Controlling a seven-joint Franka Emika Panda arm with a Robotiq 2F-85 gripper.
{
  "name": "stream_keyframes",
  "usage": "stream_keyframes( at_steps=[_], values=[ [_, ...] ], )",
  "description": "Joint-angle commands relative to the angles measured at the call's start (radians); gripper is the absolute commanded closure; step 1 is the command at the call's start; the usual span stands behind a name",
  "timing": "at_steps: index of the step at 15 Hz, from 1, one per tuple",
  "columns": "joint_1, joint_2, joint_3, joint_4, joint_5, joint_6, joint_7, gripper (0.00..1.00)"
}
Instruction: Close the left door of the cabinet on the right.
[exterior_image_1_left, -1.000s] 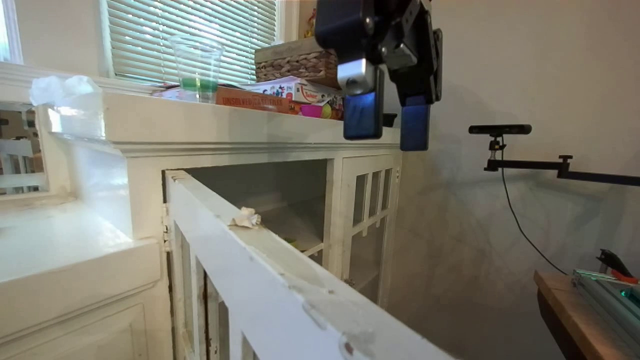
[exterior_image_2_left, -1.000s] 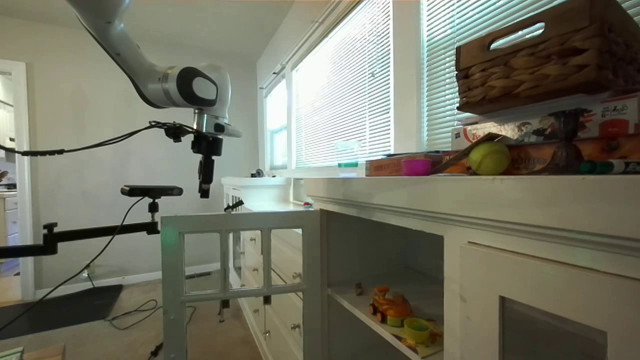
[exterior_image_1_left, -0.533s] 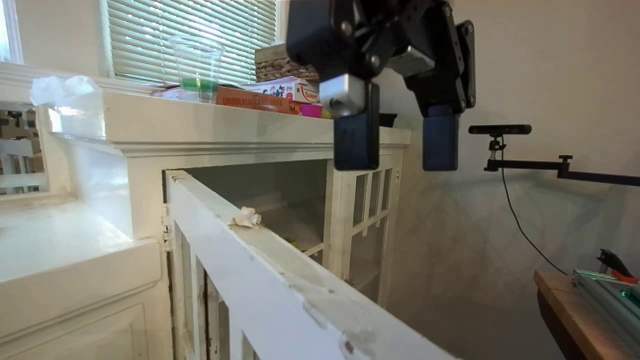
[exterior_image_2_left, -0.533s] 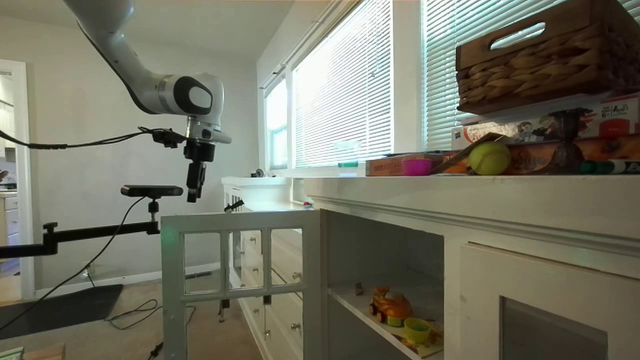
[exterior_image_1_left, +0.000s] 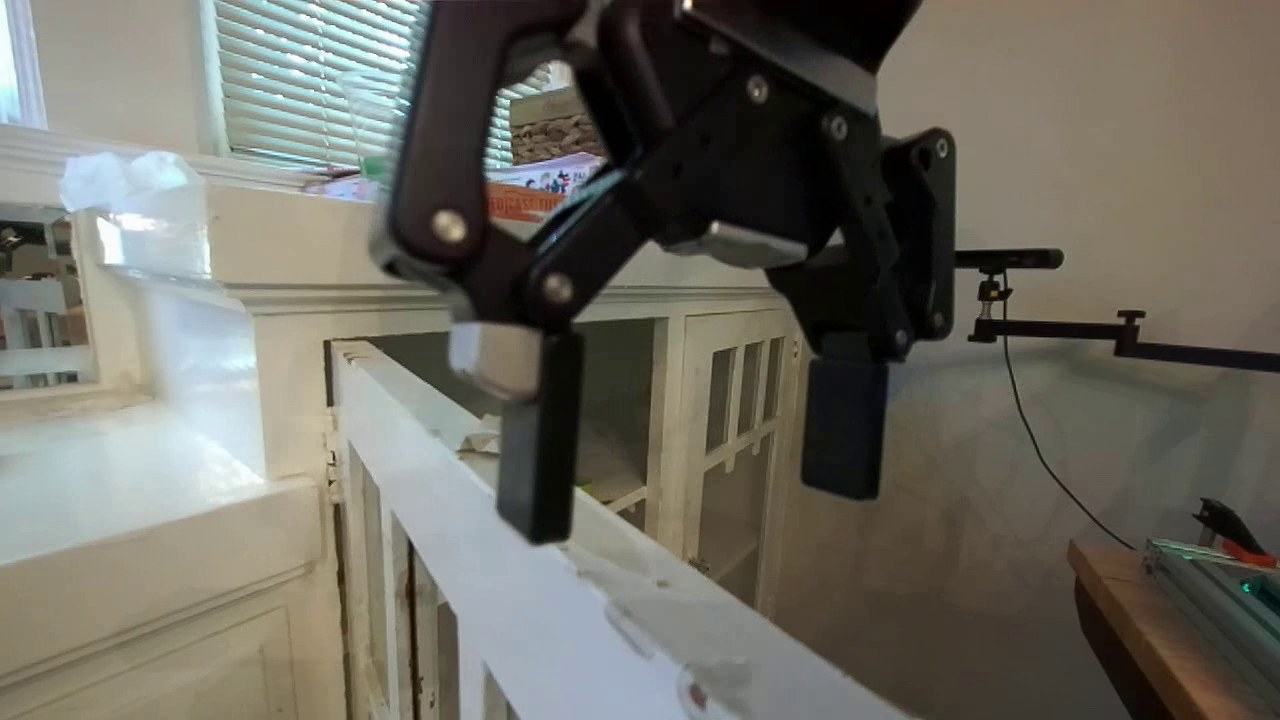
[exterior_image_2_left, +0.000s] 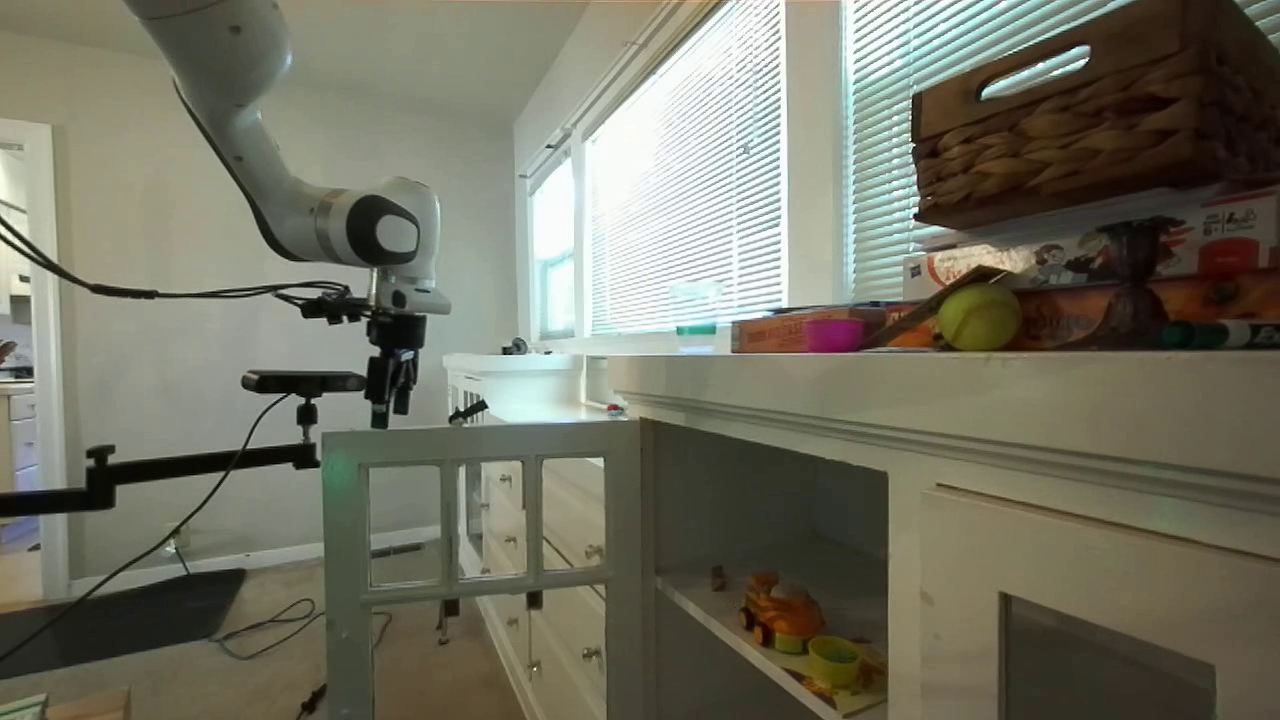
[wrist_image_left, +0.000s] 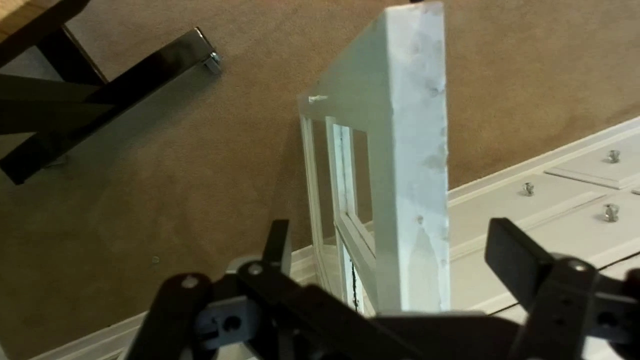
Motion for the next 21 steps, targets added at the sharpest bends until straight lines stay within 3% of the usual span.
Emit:
stream_keyframes(
  at_steps=[1,10,21],
  values=[
    [0.034,0.042,-0.011,0.008,-0.051,0.068,0.084,0.0],
    [0.066,0.061,-0.025,0.0,-0.172,0.04,0.086,0.0],
    [0.035,-0.011,-0.098,-0.058,-0.309,-0.04,0.124,0.0]
  ],
)
